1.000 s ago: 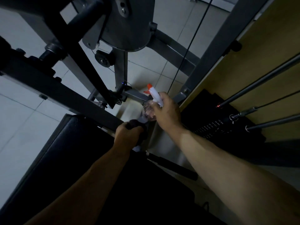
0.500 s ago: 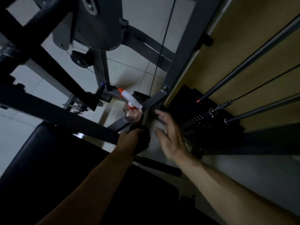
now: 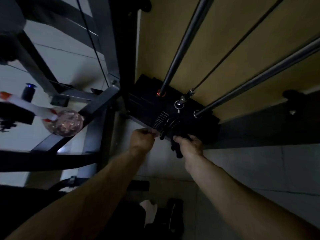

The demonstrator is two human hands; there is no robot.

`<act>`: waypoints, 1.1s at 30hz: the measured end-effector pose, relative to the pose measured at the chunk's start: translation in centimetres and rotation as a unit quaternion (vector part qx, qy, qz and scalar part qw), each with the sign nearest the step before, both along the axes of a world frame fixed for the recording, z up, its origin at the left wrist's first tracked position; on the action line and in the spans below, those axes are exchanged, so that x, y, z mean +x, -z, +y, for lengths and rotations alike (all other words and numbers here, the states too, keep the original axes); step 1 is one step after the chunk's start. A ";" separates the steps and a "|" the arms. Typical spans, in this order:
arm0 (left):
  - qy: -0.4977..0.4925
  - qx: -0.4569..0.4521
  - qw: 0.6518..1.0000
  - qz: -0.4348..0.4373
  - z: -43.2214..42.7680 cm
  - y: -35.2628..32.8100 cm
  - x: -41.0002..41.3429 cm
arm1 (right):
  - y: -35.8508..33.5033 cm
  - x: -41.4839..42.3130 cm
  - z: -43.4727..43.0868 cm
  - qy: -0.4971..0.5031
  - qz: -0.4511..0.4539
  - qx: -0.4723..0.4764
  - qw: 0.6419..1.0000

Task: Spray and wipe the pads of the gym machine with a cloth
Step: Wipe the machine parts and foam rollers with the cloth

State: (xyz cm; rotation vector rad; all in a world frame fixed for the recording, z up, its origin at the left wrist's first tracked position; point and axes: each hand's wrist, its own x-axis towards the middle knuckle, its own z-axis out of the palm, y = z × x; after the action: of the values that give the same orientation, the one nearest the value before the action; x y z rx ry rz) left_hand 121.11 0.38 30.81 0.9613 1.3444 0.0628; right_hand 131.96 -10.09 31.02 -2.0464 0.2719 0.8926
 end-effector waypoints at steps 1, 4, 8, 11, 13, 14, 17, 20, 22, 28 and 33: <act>-0.003 0.006 1.000 0.011 0.5 1.2 0.9 | 0.9 0.5 0.2 0.020 -0.004 0.013 1.000; -0.019 -0.009 0.999 0.036 1.5 4.3 2.7 | 3.3 -0.1 1.2 0.023 -0.031 0.061 0.997; -0.026 -0.048 0.998 0.019 1.4 6.5 3.6 | 5.5 -1.1 1.2 0.021 -0.080 0.077 0.994; -0.029 -0.080 0.996 -0.030 0.9 6.8 3.4 | 6.1 -0.3 1.1 0.020 -0.060 0.050 0.997; -0.019 -0.067 0.996 -0.052 0.9 6.5 3.7 | 6.3 0.3 1.0 0.018 -0.041 0.021 0.999; -0.013 -0.051 0.997 -0.053 0.9 6.3 4.0 | 6.0 0.6 0.8 0.016 -0.041 0.010 0.999; -0.036 -0.021 0.998 -0.037 0.6 5.9 4.4 | 4.3 1.0 -0.7 -0.018 -0.052 0.005 0.998; -0.040 -0.010 0.999 -0.021 -0.8 6.5 2.7 | 2.2 0.9 -2.3 -0.128 -0.117 0.004 0.985; -0.036 0.001 0.999 -0.004 -2.0 6.7 0.5 | 1.2 0.5 -2.8 -0.206 -0.152 0.019 0.966; 0.001 0.129 0.992 -0.010 -2.5 5.0 -5.1 | -1.2 -1.3 -1.0 -0.288 -0.185 0.092 0.935; 0.082 0.270 0.959 -0.002 -0.2 2.7 -8.3 | -3.2 -2.5 2.3 -0.305 -0.192 0.144 0.921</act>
State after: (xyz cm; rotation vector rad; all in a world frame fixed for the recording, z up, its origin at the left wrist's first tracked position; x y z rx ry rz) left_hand 112.82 0.13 28.10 1.5274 1.2603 0.3187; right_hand 129.43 -7.76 34.18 -1.9887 -0.7109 0.7976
